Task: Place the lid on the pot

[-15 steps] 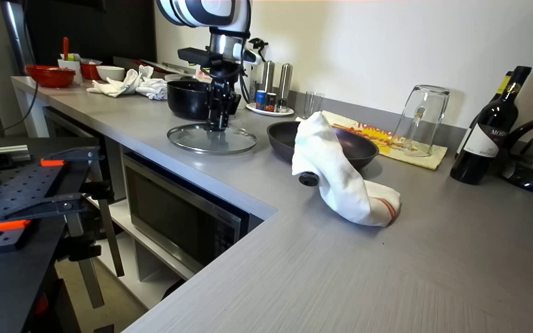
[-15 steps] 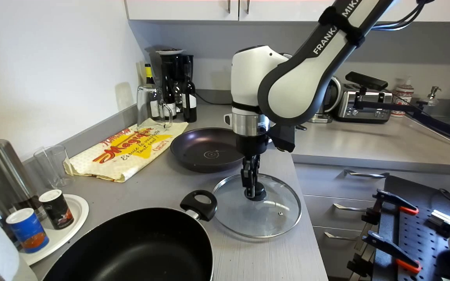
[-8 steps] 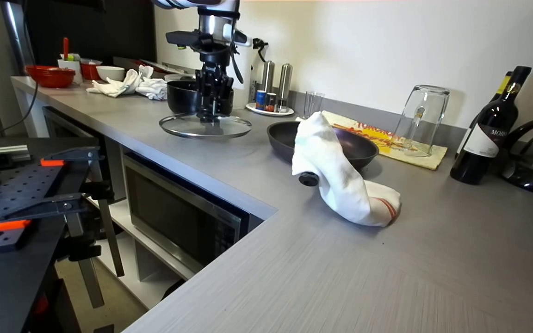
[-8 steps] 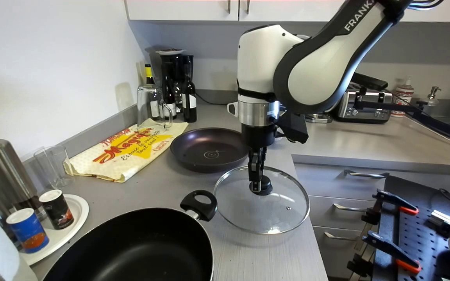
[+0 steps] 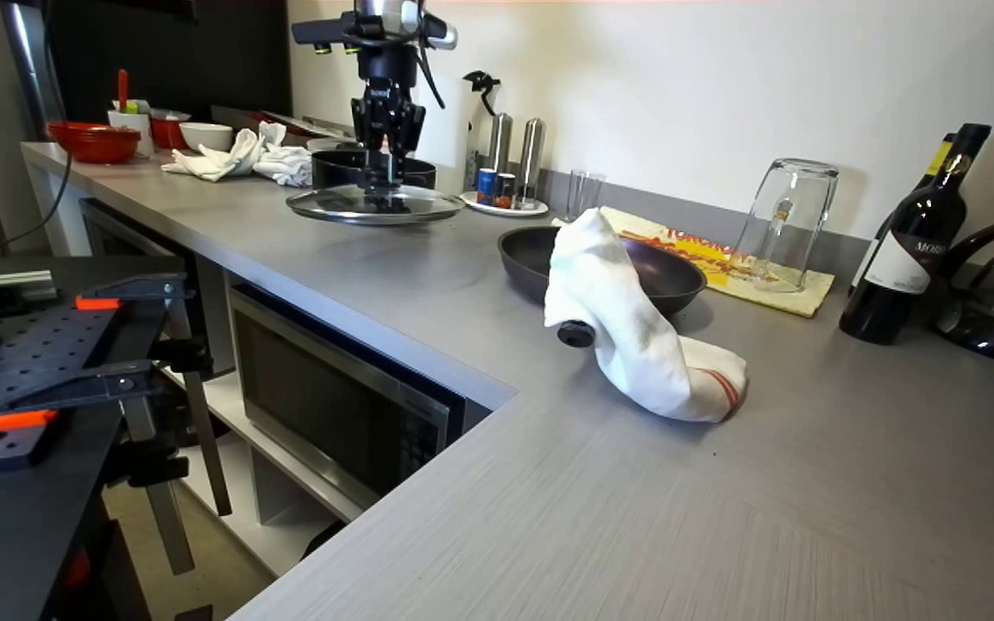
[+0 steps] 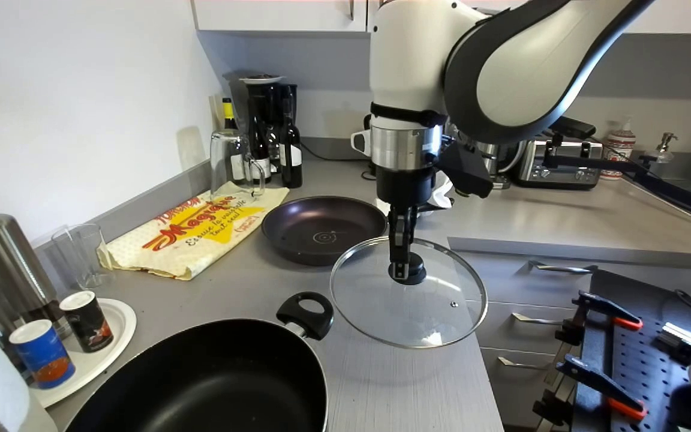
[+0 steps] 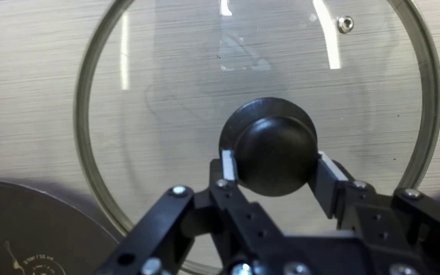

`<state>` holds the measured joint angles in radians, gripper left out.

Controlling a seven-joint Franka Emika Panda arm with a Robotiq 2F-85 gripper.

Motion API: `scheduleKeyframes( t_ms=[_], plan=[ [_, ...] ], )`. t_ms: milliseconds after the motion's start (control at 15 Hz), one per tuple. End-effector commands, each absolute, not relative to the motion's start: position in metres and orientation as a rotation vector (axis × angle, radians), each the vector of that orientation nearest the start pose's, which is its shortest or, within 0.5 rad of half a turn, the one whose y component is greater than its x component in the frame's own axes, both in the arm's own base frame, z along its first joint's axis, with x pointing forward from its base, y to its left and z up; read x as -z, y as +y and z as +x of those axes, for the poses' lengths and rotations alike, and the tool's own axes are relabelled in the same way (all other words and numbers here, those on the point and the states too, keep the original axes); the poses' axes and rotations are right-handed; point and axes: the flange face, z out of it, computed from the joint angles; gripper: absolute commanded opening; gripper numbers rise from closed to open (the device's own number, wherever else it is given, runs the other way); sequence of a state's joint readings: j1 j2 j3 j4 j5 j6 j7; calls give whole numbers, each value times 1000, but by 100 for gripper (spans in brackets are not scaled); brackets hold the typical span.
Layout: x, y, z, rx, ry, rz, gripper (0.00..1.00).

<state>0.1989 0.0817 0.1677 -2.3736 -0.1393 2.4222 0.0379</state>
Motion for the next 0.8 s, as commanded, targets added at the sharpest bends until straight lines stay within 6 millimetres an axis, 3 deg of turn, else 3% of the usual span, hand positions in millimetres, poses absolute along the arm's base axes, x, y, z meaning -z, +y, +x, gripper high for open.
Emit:
scheduleKeyframes(
  t_ms=[0, 733],
  plan=[
    [-318, 192, 452, 32, -727, -3192, 25],
    [-346, 239, 452, 101, -877, -3200, 25]
  ],
)
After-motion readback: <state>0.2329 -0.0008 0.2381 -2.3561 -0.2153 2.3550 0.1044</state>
